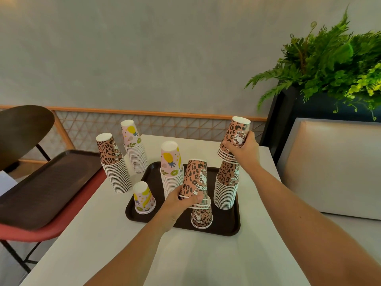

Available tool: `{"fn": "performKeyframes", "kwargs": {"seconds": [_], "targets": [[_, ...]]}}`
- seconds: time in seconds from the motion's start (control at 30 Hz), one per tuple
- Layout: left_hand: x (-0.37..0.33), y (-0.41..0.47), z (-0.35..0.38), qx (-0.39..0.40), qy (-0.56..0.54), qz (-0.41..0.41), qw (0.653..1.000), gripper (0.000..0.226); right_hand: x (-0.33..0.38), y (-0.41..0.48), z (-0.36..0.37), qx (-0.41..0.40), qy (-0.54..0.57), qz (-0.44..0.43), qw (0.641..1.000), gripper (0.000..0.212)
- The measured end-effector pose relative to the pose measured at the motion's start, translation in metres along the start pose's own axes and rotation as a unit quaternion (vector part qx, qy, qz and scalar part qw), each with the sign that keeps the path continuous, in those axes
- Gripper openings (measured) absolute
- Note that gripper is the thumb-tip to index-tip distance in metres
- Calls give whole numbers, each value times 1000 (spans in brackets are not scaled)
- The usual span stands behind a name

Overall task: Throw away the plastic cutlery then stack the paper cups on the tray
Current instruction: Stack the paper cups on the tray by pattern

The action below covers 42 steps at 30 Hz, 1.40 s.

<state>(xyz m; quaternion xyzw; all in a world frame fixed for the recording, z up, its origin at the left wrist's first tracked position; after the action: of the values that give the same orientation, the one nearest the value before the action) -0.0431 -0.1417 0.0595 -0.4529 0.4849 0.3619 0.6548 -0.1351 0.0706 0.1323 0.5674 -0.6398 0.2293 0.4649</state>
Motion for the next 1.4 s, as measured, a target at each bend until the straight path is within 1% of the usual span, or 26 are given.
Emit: {"fn": "performKeyframes", "kwargs": {"seconds": [0.1,0.3,0.47,0.53,0.6,0.67,0.7,0.83,0.93,1.0,1.03,1.1,1.17,1.2,1.27,1.3,1.4], "targets": [[0,1,1,-2,2,3,1000,34,-1,0,3,-6,5,-19,1000,65],[0,4,2,-7,3,5,1000,37,-4,4,0,-8,-1,-41,999,68],[-1,8,4,1,2,3,1000,35,-18,1,4,27,-9,-30,999,70],[-3,10,5,3,0,7,1000,36,-27,-3,7,50,-12,-18,999,75],[-2,13,5,7,-5,9,1000,37,-34,-7,9,75,-5,-3,997,87],[-4,14,6,12,-5,11,1000,42,-35,-11,9,87,-2,7,996,96],[-4,15,7,14,-3,11,1000,43,-33,-12,8,86,-3,3,996,97],[-8,21,13,23,-2,15,1000,36,-12,-15,-3,45,-14,-43,998,84],[-11,27,16,25,-5,21,999,30,7,-23,-7,32,-28,-104,994,63],[-15,32,19,27,-7,32,999,30,16,-30,-4,67,-12,-111,991,53],[-19,34,21,25,-11,40,999,31,19,-34,-2,99,-5,-103,990,52],[-26,40,26,18,-19,57,998,38,26,-38,0,177,-14,-74,981,58],[-34,44,31,20,-5,75,997,55,31,-39,-2,230,-38,-52,971,69],[-38,46,34,19,5,83,996,57,34,-38,-4,240,-43,-47,969,73],[-47,48,40,13,22,97,995,47,37,-36,-10,248,-32,-34,968,81],[-51,50,43,12,30,105,994,46,38,-35,-12,250,-22,-30,967,83],[-65,59,52,19,64,128,990,55,39,-30,-21,237,4,-31,971,82]]}}
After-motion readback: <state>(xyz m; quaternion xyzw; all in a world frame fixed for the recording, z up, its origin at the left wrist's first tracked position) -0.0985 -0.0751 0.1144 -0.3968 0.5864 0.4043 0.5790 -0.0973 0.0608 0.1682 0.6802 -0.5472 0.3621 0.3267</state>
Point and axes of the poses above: each hand's wrist, its own y-axis towards the middle knuckle, its own z-axis out of the palm, x = y × z, the point moved 2 cm from there along y, towards the middle knuckle, and after that the axes turned 8 degrees about x, right-handed, at the moved point
